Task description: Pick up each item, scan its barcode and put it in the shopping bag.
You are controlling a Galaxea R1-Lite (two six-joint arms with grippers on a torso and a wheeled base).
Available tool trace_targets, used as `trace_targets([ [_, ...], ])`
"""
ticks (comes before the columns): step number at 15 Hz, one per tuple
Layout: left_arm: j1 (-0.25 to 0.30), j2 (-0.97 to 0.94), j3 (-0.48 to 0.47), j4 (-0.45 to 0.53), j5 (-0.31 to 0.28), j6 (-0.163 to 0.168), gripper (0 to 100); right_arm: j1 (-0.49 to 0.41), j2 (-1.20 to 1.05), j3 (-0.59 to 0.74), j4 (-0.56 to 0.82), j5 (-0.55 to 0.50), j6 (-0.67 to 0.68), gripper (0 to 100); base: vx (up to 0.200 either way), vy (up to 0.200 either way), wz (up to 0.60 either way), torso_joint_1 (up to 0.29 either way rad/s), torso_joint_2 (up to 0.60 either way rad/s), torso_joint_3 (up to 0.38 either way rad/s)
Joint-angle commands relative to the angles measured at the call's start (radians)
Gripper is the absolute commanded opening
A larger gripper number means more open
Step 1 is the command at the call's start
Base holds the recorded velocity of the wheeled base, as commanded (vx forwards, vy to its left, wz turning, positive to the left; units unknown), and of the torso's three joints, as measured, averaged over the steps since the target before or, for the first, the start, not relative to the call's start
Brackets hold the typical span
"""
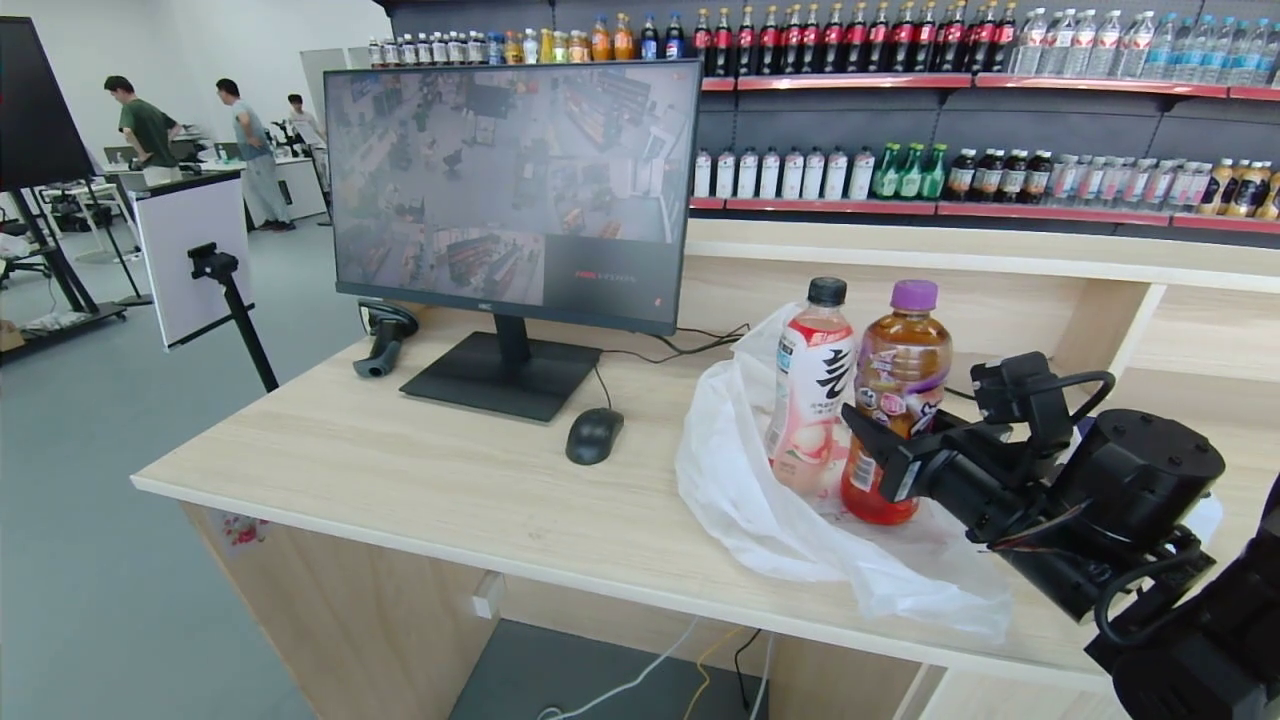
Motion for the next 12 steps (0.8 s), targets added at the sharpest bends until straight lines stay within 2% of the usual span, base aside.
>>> trace_targets([
  [1,0.0,0.0,0.0,0.0,0.0,-0.001,0,-0.001,0.002,0.011,0.002,0.0,-0.001,0,0.0,0.0,0.0,0.0,0.0,0.0],
  [11,0.001,0.0,0.0,0.0,0.0,-0.001,0,-0.003,-0.001,0.053,0.002,0.0,-0.001,0,0.0,0.0,0.0,0.0,0.0,0.0],
  [12,0.0,0.0,0.0,0.0,0.0,-0.001,0,-0.003,-0.001,0.054,0.002,0.0,-0.001,100,0.0,0.0,0.0,0.0,0.0,0.0],
])
